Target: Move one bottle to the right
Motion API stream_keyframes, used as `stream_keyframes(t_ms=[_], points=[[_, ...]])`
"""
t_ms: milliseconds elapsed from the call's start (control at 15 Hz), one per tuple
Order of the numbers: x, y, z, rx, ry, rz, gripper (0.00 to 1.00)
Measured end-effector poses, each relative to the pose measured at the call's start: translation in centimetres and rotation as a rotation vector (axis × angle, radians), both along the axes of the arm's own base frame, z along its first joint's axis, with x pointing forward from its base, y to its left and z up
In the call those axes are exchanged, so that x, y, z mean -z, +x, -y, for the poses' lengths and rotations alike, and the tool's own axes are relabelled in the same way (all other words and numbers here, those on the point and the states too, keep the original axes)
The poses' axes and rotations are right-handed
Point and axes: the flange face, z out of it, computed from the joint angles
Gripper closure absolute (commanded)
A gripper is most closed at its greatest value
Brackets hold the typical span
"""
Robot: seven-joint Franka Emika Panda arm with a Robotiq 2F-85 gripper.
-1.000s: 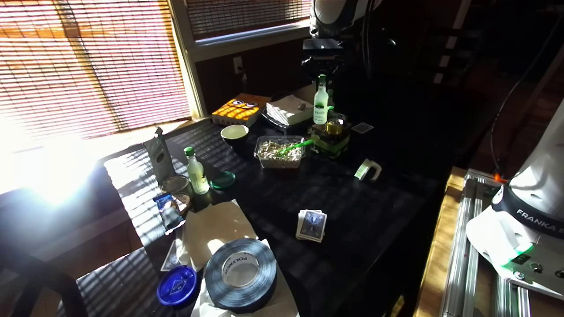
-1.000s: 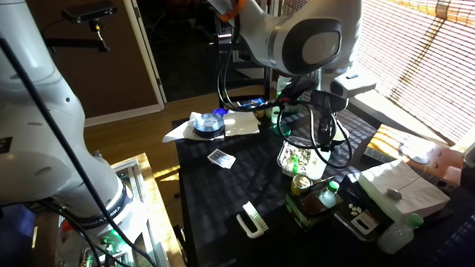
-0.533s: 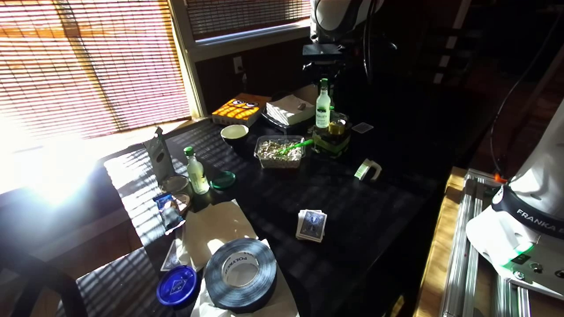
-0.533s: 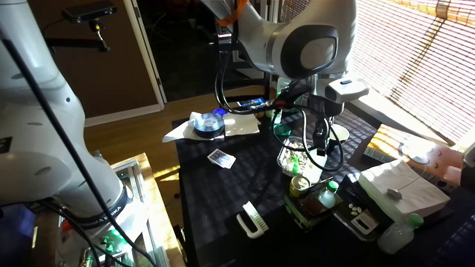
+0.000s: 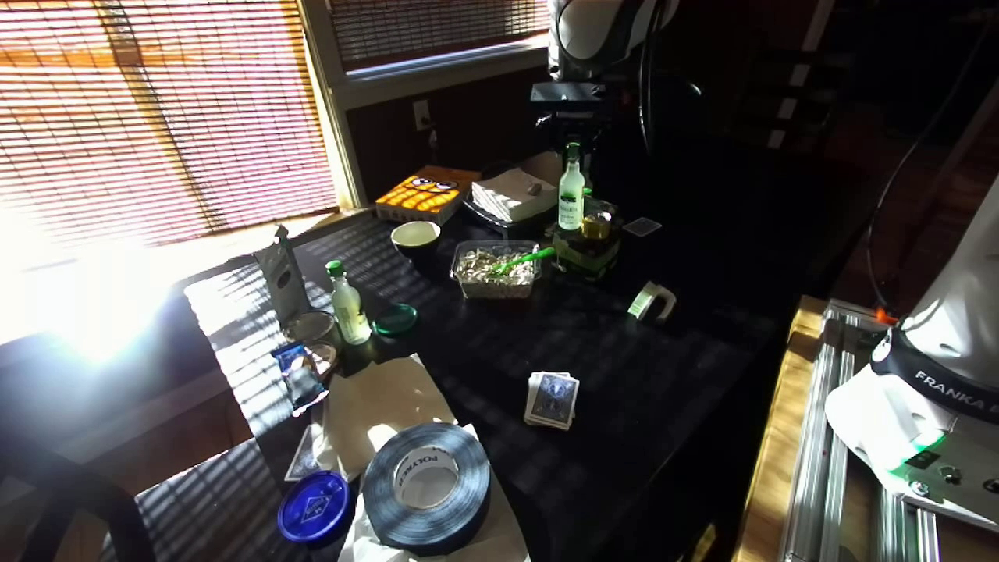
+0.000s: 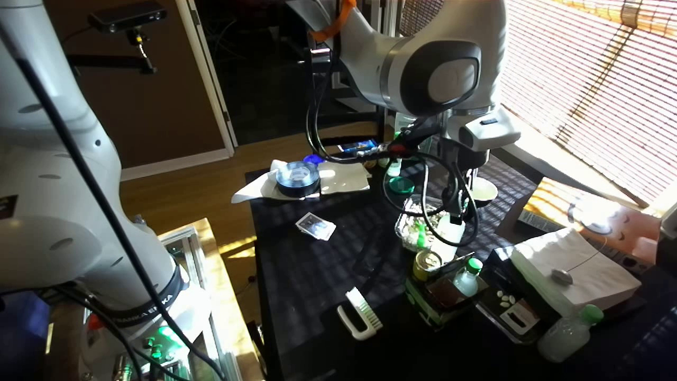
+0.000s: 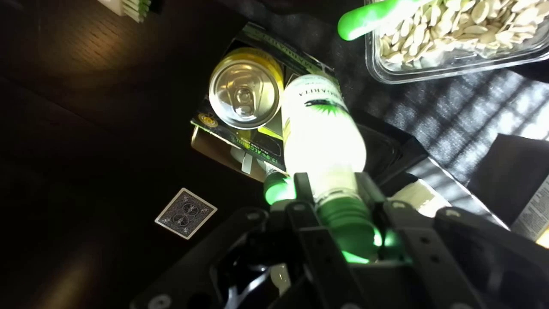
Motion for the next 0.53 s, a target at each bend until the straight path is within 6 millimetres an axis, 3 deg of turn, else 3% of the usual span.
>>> stream_keyframes(t_ms=[533], points=[[-0.57, 0.16, 1.03, 0.062, -0.026, 0.043, 0.93]])
